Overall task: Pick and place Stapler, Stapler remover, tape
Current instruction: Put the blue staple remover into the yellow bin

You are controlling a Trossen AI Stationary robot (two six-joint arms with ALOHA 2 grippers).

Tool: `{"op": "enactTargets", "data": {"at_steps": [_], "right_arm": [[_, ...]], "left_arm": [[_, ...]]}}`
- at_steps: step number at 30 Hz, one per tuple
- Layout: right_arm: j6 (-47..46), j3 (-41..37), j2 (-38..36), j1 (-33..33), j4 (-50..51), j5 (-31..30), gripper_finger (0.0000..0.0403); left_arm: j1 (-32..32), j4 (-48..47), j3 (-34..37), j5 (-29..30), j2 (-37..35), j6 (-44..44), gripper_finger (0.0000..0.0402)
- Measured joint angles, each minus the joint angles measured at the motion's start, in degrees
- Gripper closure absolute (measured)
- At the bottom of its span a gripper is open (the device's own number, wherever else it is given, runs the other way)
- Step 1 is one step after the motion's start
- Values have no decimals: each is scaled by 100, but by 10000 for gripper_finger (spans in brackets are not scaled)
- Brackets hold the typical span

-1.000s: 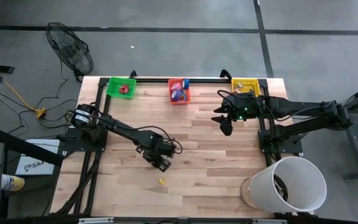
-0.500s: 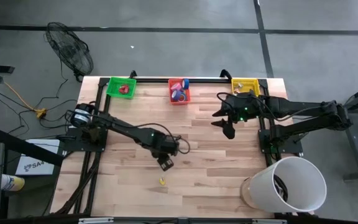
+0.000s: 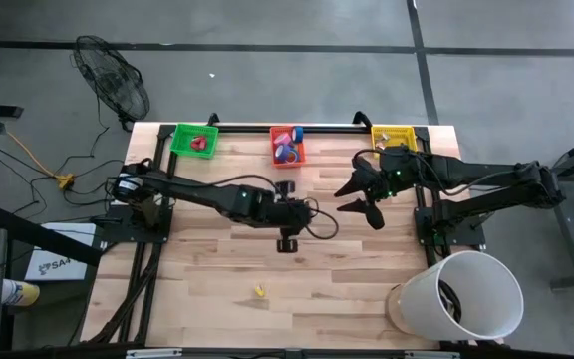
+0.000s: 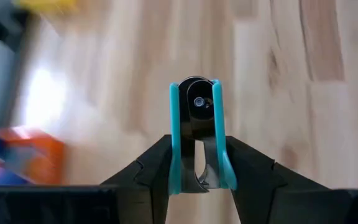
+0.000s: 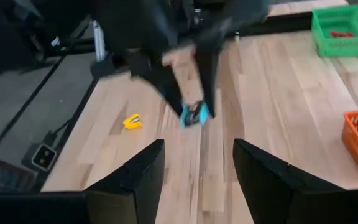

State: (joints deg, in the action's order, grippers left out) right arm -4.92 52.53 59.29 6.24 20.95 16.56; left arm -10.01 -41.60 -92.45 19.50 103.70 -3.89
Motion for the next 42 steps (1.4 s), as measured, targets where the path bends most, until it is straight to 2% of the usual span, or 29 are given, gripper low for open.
{"op": "enactTargets", "data": {"at_steps": [4,8,15,19,29,36,42], "right_arm": [[473,0,0,-166,-99,9,222],[878,0,0,-372,-466,-39,222],[1836,0,1,-781,-966,-1497,221],[2369,0,0,-905,-1060,-1910,221],[2471,0,179,-921,-1257,-1618,221],[2575,0,595,-921,-1602,-1643,222],[2444,0,588,-929,-1602,-1718,222]], "left_arm": [[1,-95,-630,536,-2,730,271],[43,-110,-1017,788,-2,1106,271],[157,-147,-1220,654,-2,1305,271],[154,-145,-1219,615,-2,1310,271],[154,-97,-1220,659,-2,1336,271],[147,180,-1217,650,2,1609,271],[138,173,-1217,649,2,1611,271]]}}
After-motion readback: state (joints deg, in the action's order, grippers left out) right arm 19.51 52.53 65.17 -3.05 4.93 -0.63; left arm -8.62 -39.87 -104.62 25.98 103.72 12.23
